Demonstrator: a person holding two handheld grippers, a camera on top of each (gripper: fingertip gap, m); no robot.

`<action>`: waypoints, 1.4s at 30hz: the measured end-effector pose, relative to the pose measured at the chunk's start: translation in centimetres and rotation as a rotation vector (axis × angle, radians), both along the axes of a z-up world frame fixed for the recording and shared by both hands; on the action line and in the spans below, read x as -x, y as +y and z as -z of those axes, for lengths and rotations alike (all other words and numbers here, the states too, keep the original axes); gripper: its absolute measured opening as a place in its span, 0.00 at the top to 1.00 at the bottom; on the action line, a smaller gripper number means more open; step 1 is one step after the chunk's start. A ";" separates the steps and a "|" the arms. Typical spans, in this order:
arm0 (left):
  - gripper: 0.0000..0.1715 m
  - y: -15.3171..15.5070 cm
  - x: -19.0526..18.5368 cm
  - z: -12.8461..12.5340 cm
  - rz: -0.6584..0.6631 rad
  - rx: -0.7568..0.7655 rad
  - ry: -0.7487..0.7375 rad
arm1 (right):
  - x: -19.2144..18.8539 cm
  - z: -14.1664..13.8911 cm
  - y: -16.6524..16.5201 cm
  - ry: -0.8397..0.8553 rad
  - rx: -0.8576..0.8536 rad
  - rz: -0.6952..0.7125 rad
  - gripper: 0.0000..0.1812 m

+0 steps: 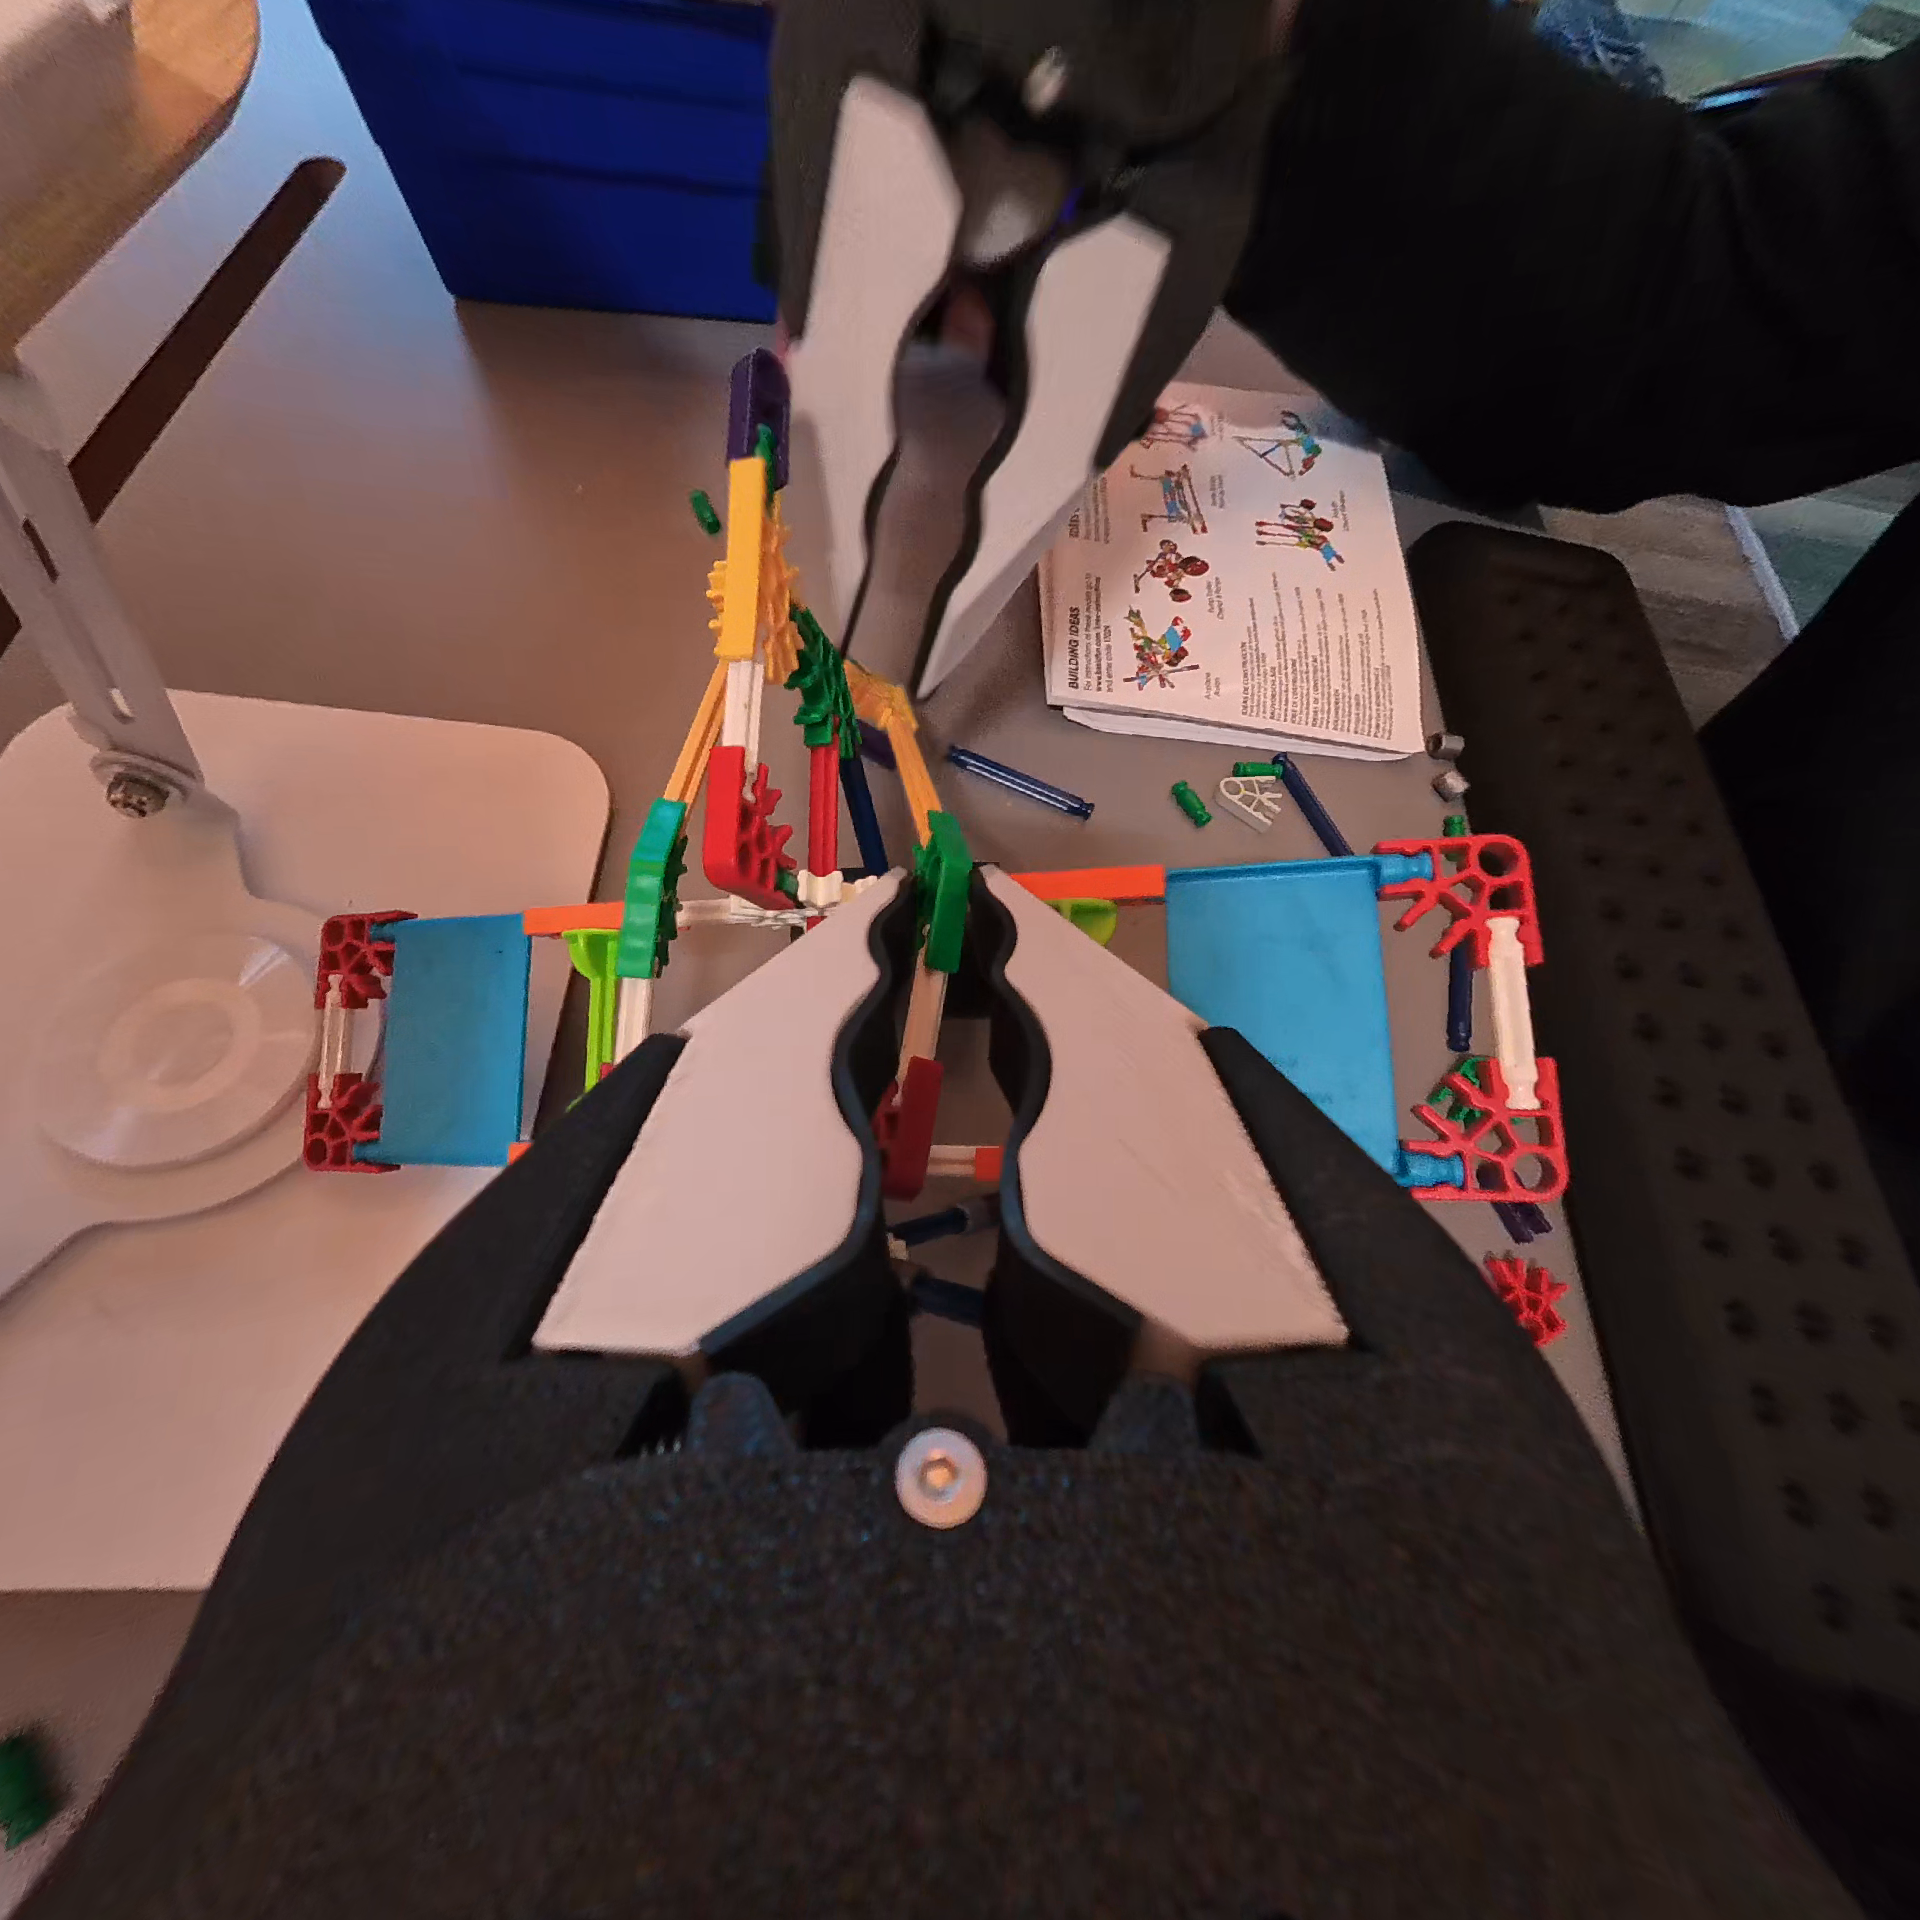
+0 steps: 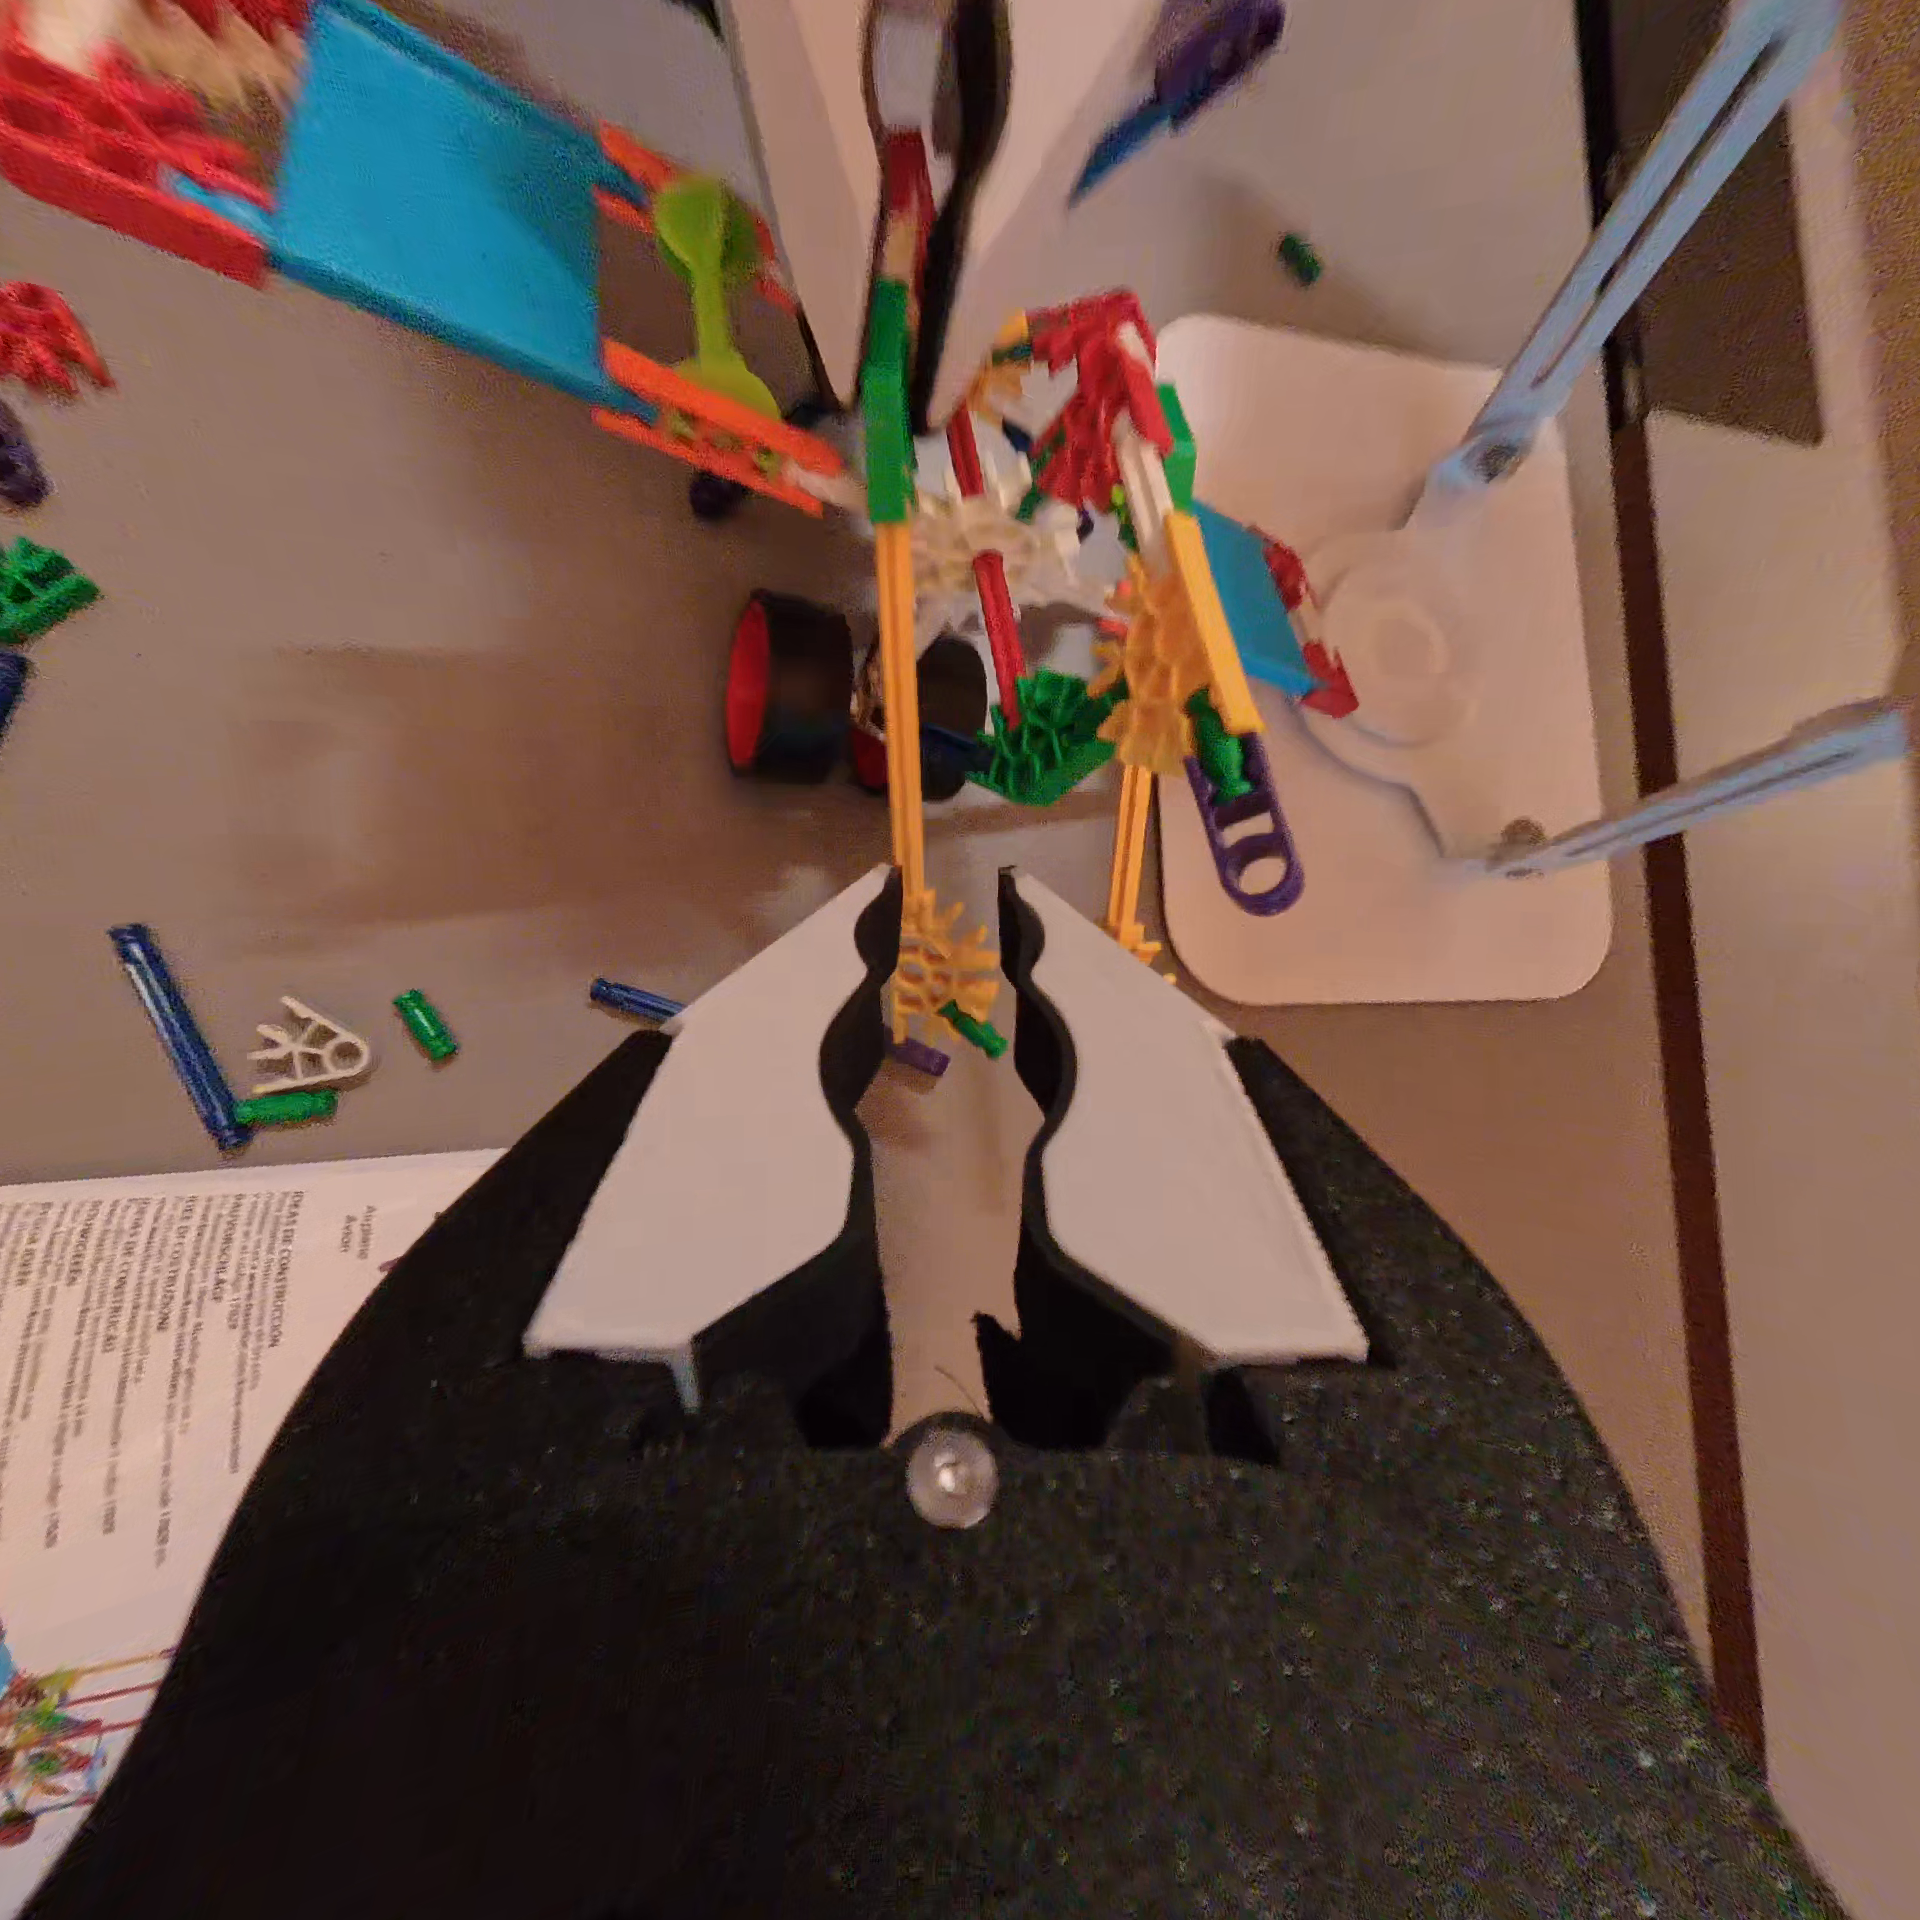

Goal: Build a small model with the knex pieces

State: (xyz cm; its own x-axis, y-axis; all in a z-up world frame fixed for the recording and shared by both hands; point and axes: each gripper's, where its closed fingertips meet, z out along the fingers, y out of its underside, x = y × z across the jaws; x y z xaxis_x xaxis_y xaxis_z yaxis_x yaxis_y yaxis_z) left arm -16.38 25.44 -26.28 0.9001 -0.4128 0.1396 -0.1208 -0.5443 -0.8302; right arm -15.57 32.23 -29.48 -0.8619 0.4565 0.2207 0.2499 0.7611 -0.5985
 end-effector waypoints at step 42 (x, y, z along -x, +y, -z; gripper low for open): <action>0.97 1.4 1.3 -1.4 -0.096 -0.054 -0.310 | 0.5 -1.8 3.8 0.241 -0.446 0.024 0.86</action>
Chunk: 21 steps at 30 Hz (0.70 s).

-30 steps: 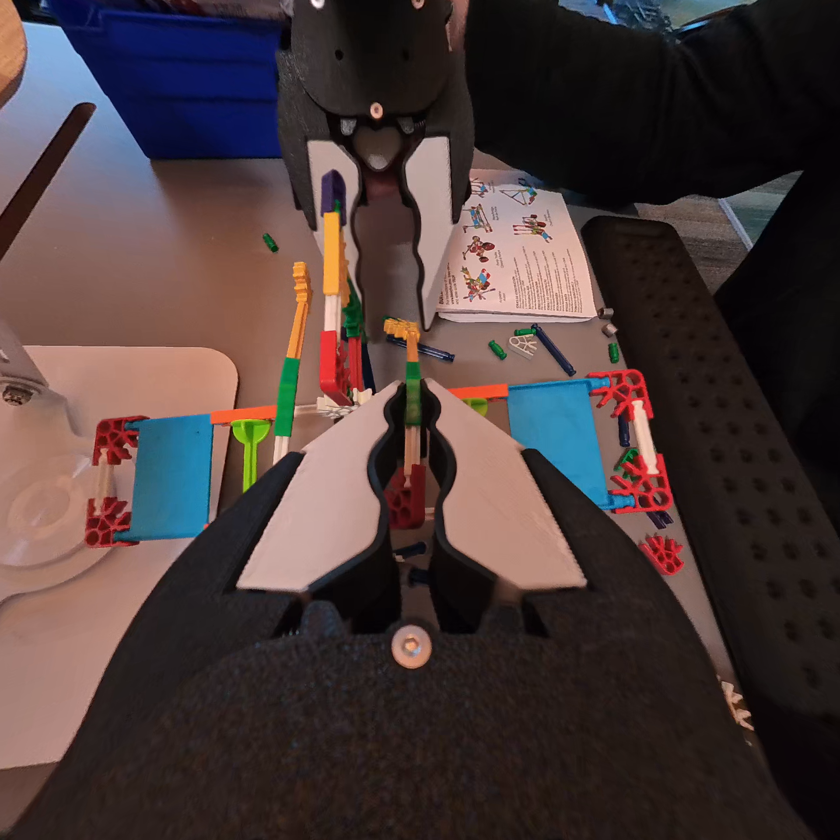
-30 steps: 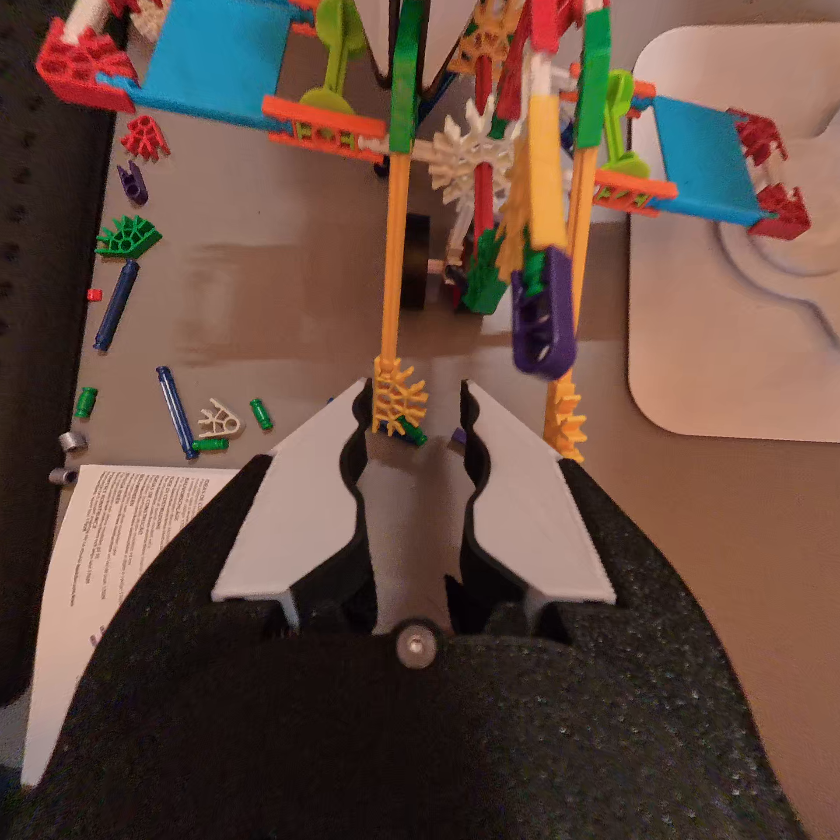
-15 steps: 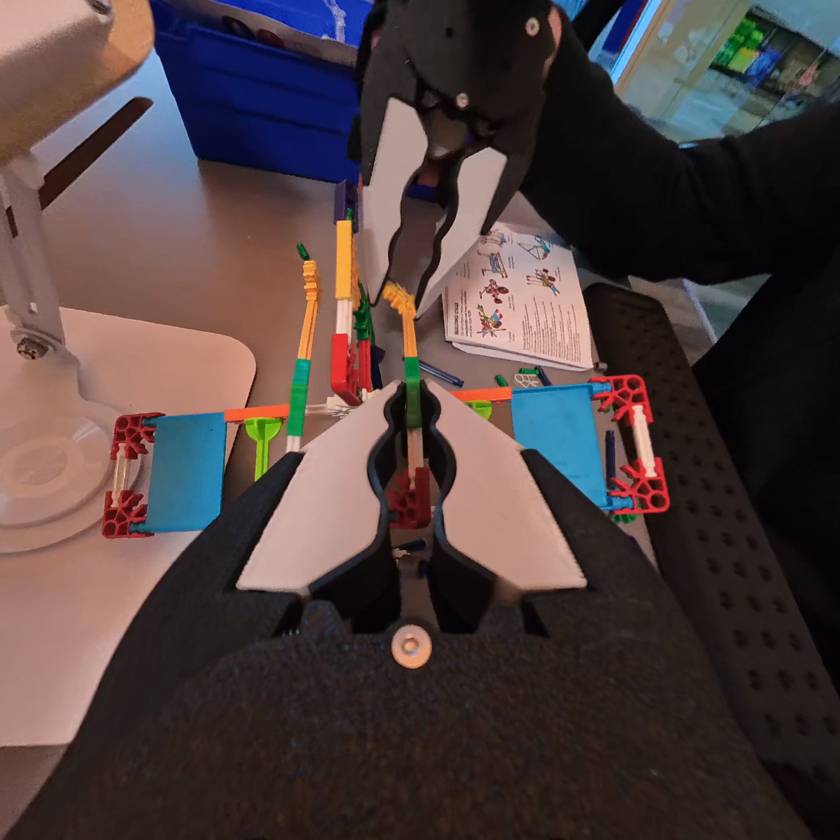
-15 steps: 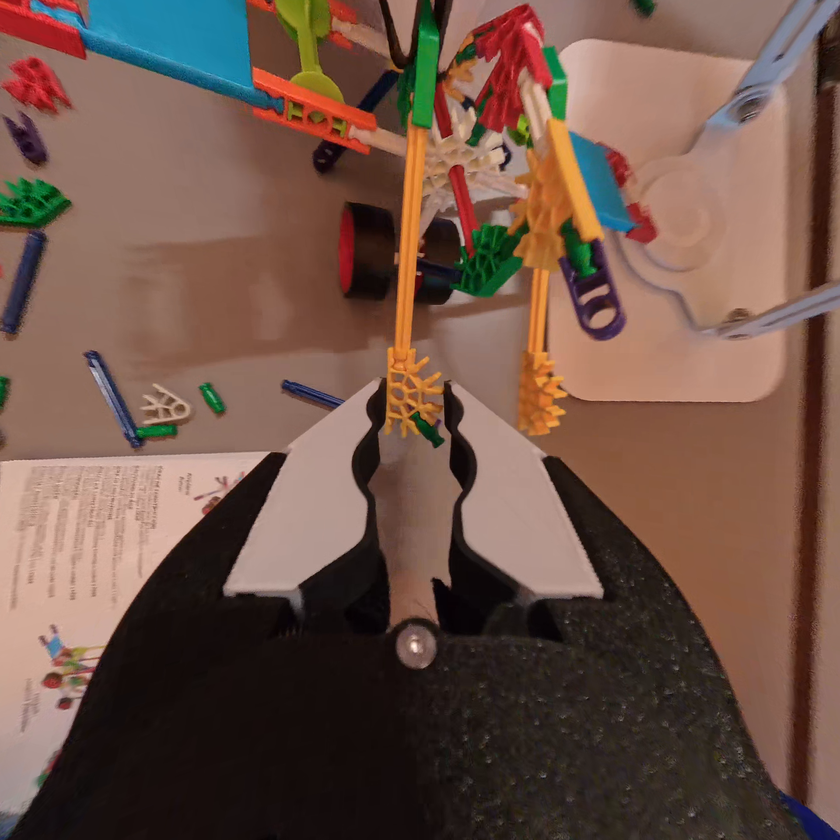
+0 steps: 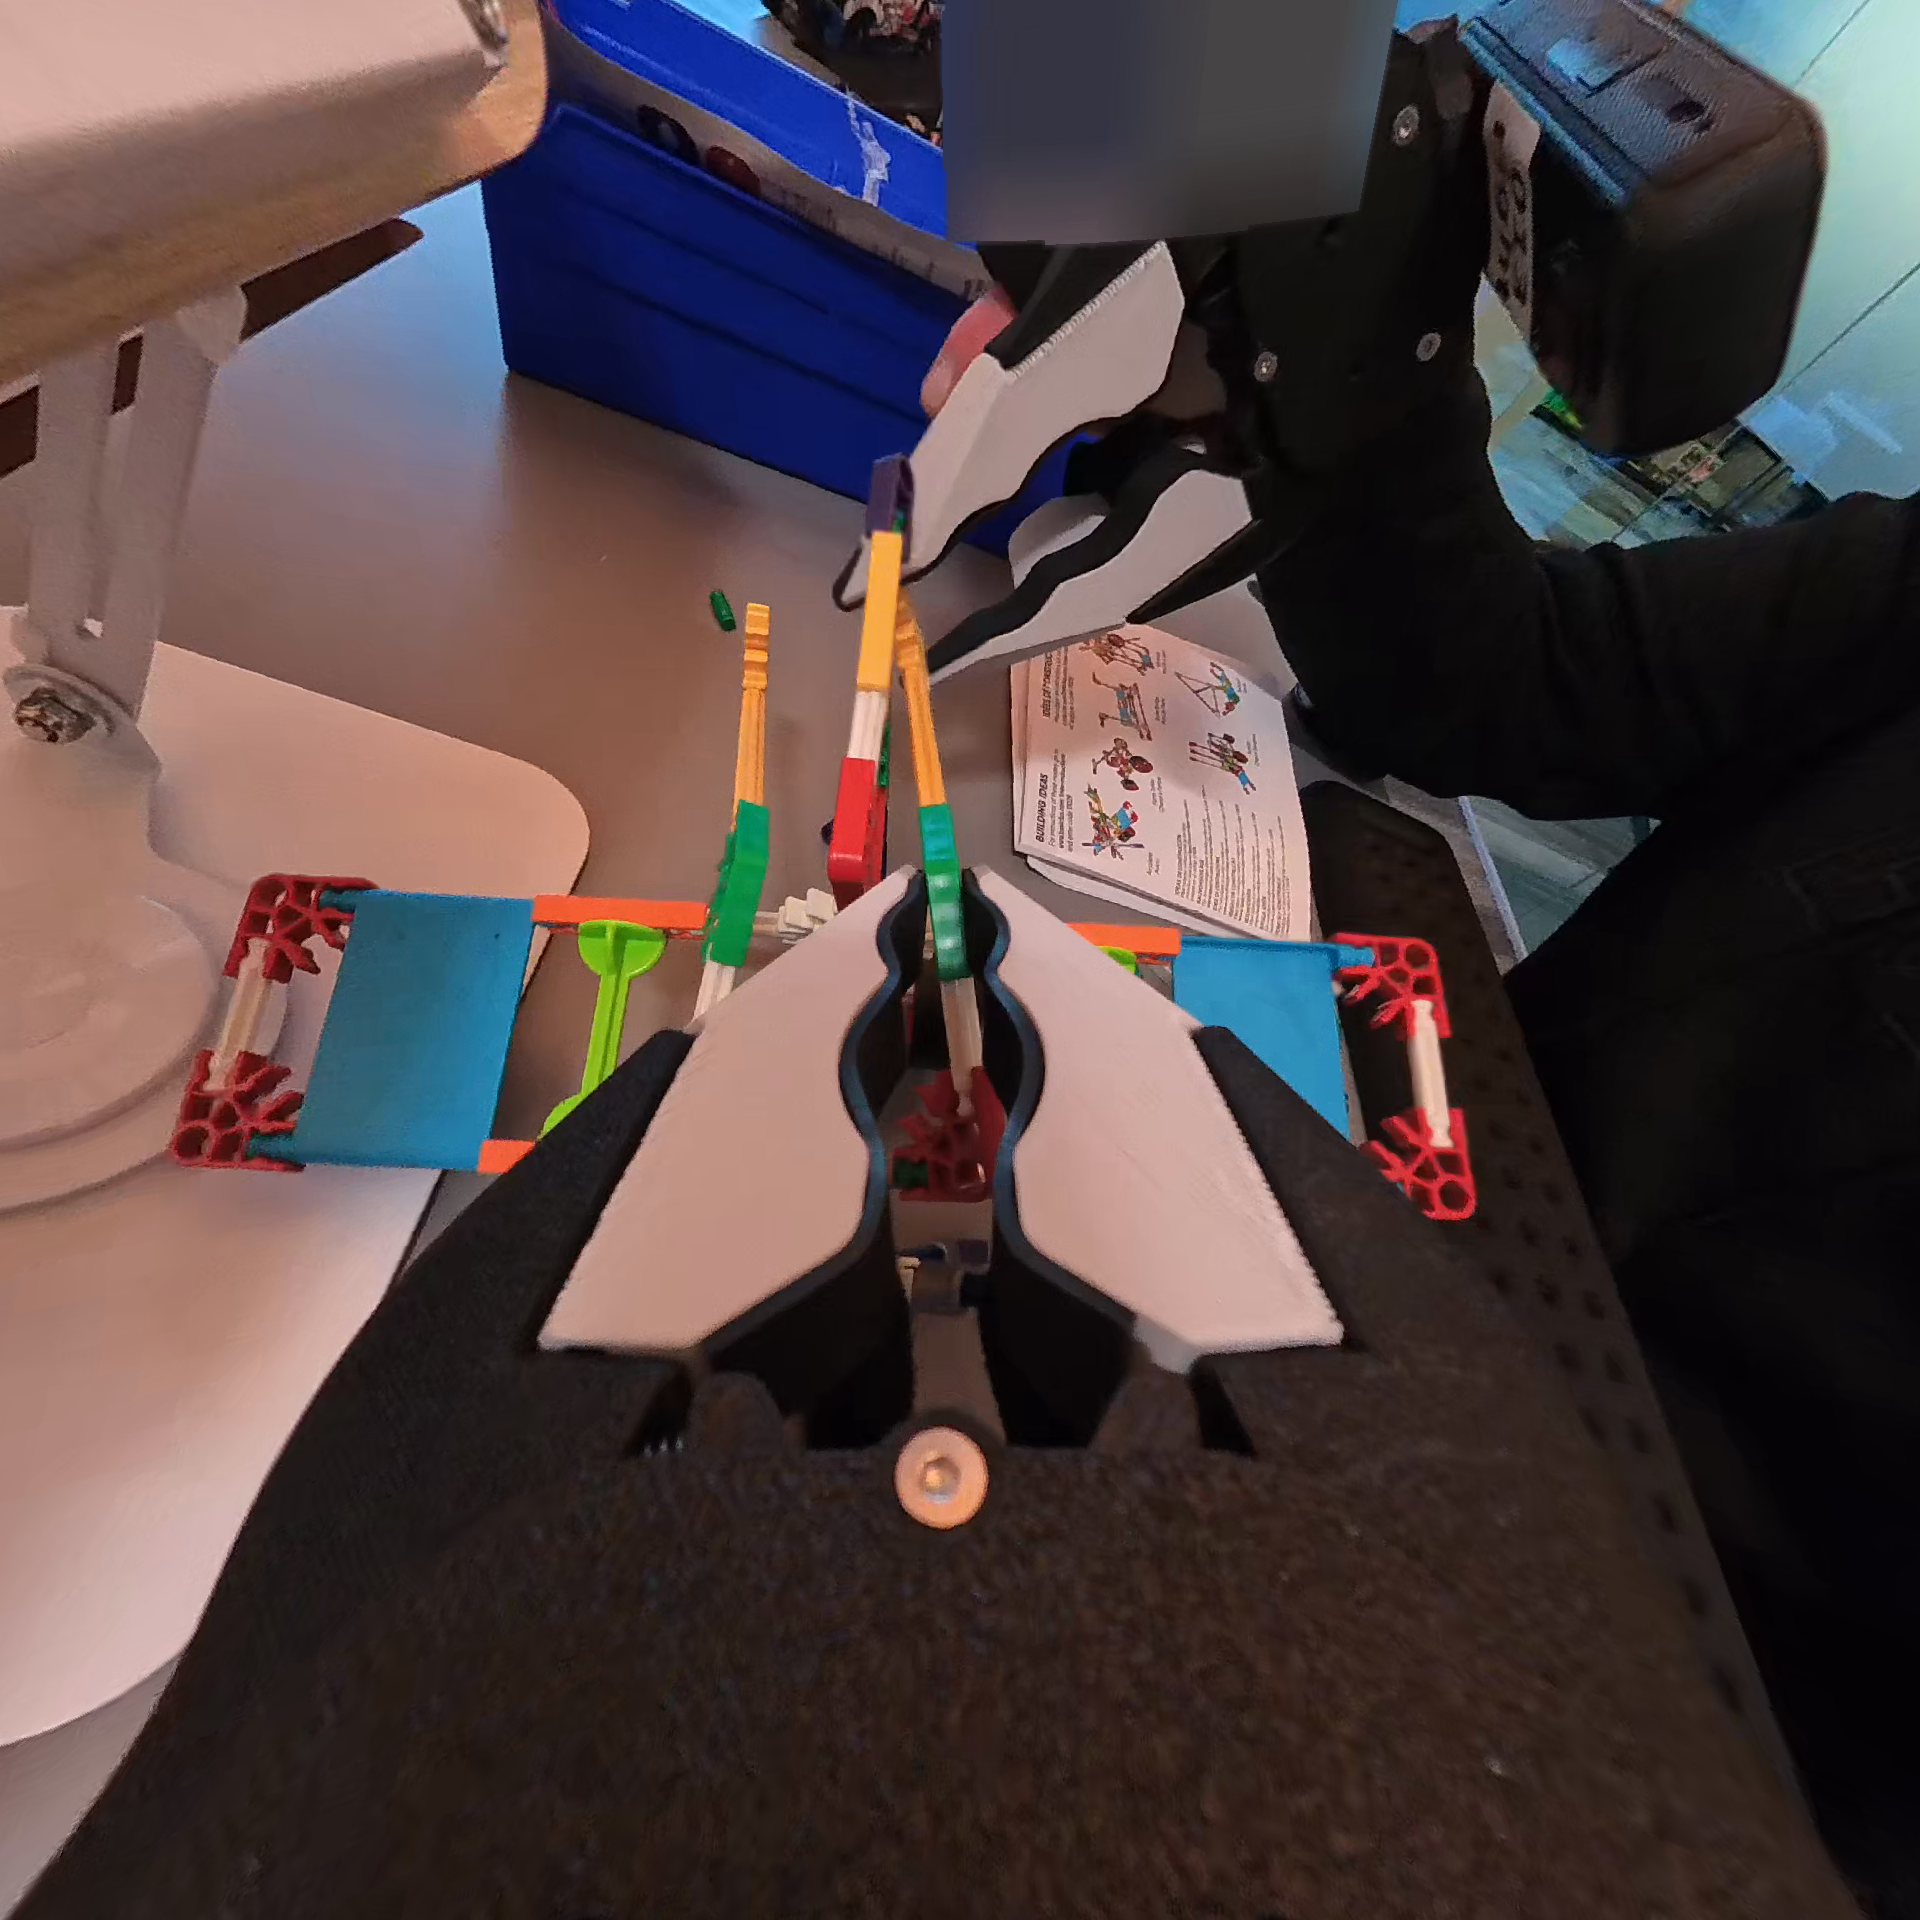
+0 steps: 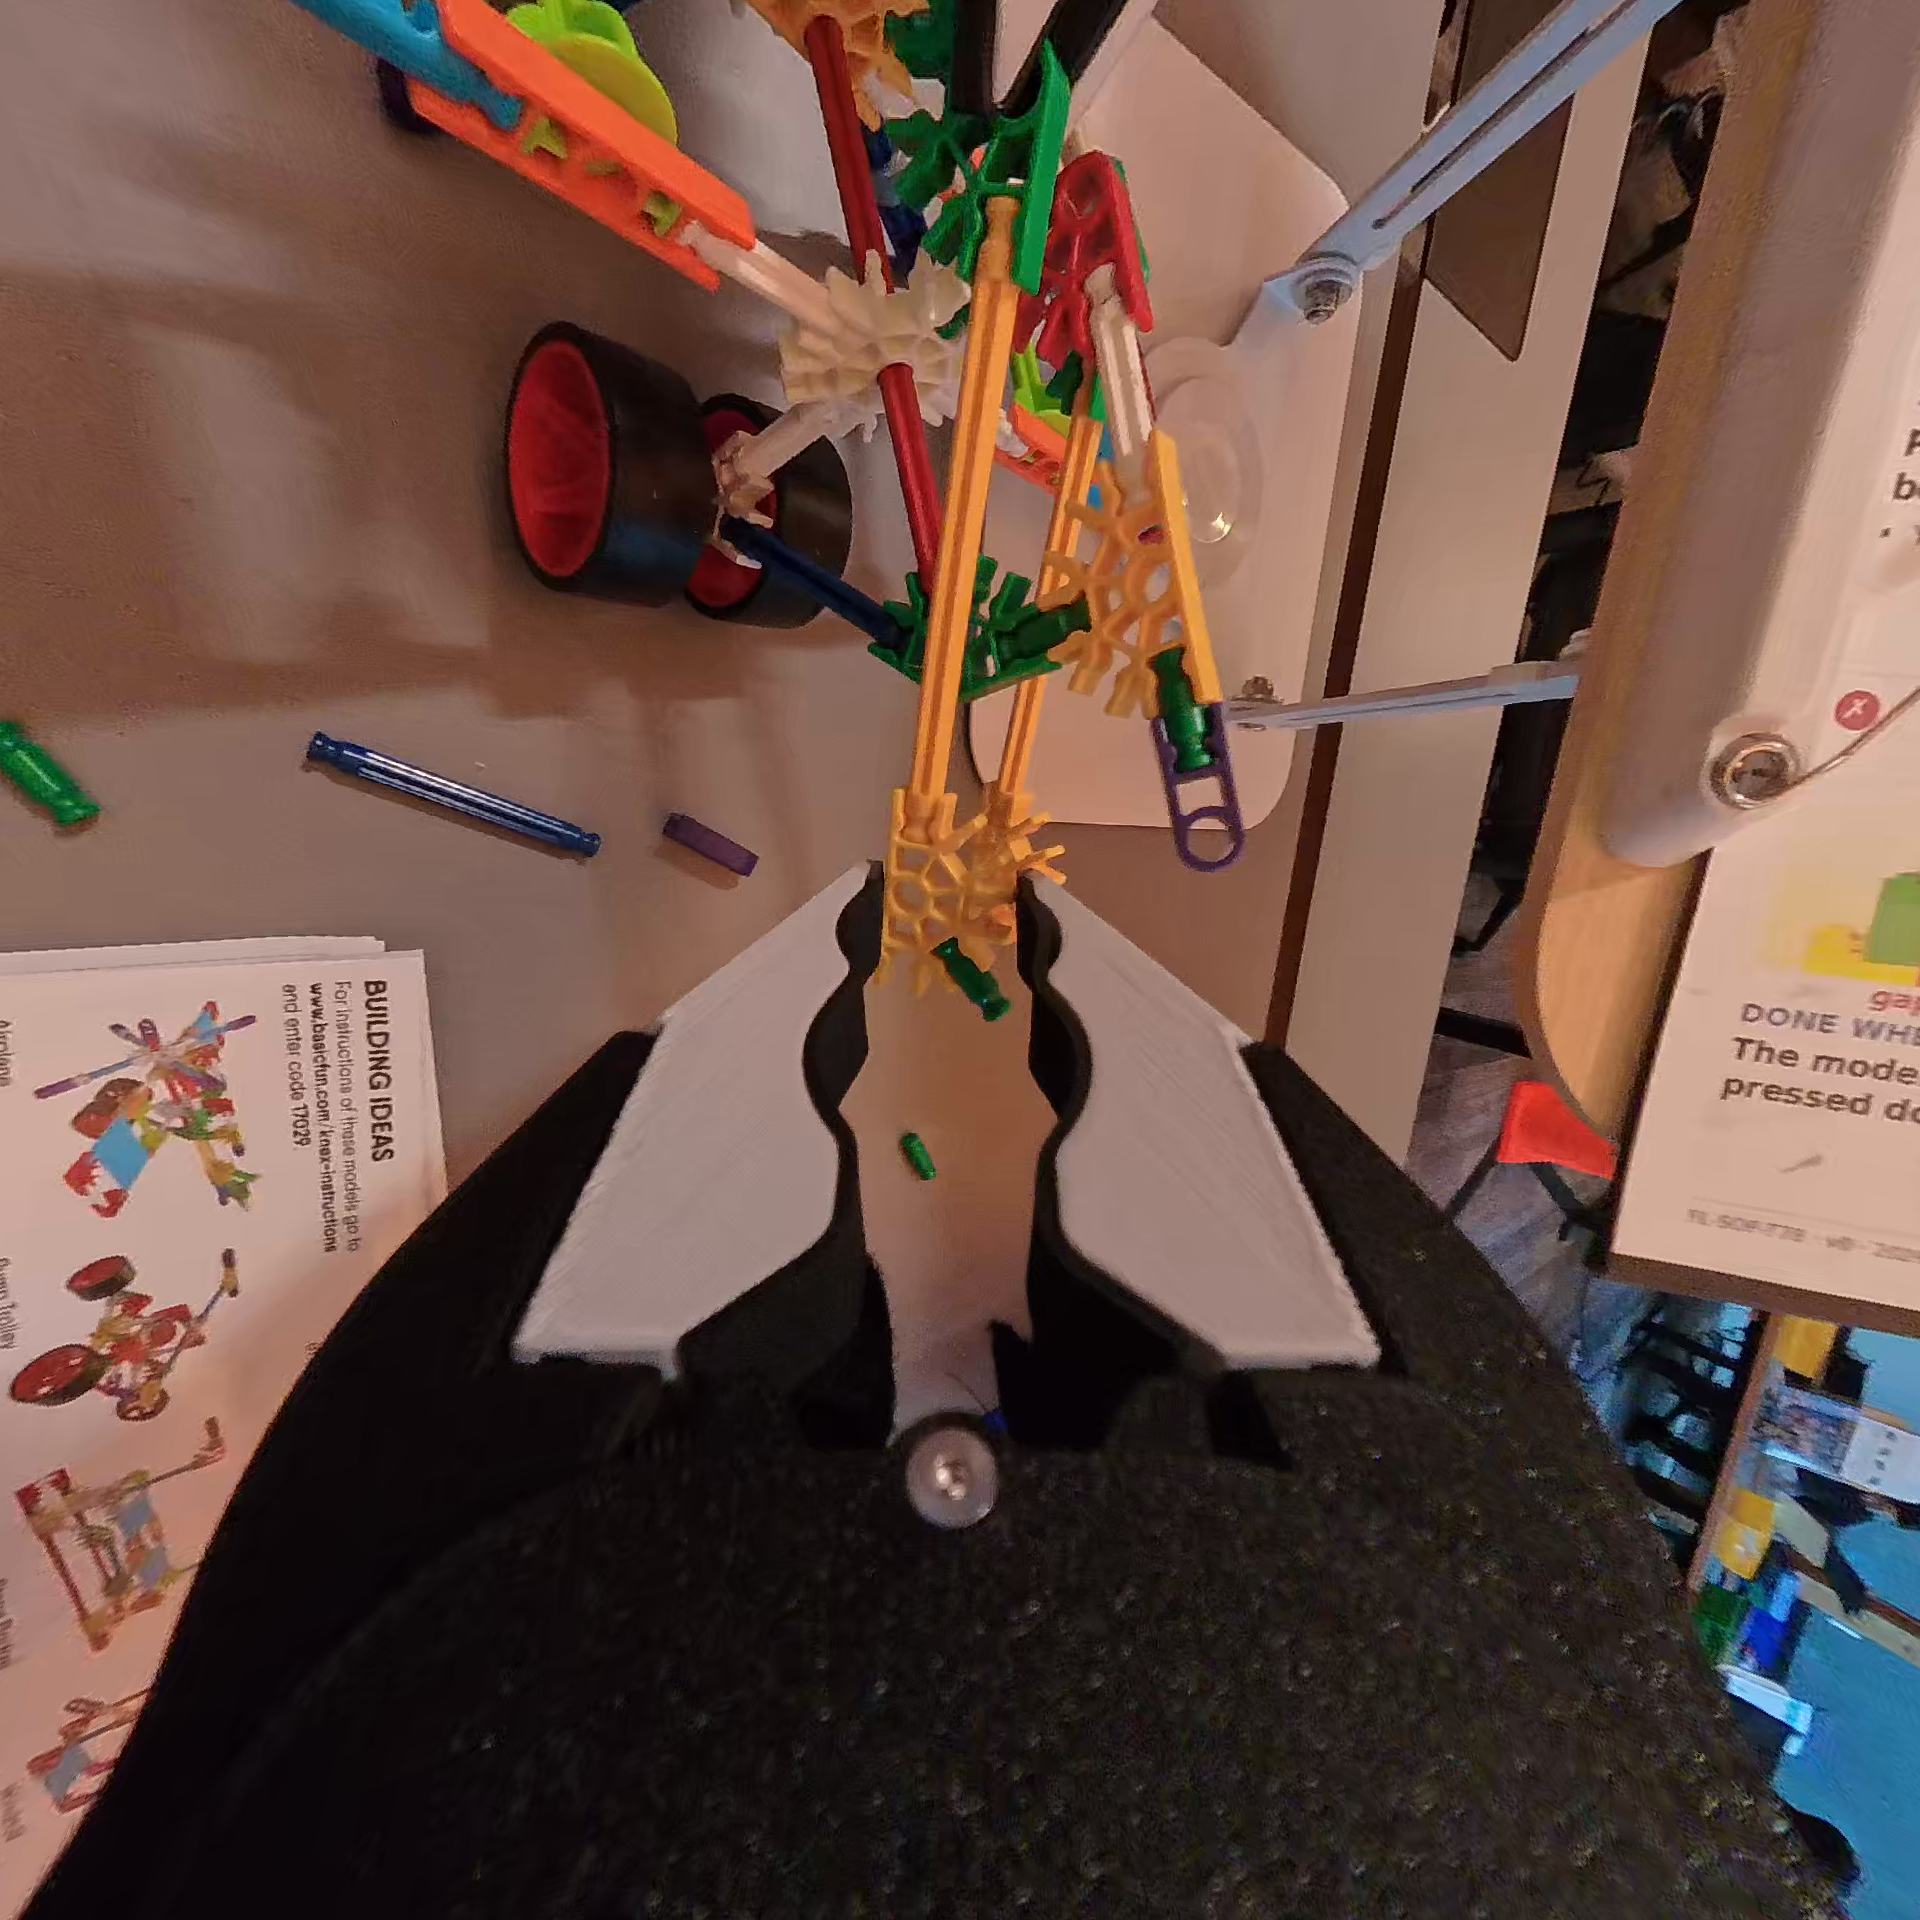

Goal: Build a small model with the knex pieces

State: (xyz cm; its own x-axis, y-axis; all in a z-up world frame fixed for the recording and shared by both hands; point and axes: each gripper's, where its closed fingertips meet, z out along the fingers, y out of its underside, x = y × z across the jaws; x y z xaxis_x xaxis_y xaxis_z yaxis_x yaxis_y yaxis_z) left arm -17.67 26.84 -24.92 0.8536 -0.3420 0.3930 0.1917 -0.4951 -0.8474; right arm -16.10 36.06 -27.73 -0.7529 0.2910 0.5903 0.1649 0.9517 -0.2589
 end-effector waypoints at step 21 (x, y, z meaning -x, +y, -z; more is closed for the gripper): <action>0.90 -0.9 0.5 -1.5 0.017 -0.023 0.307 | -2.5 -0.5 0.0 -0.122 0.145 -0.009 0.83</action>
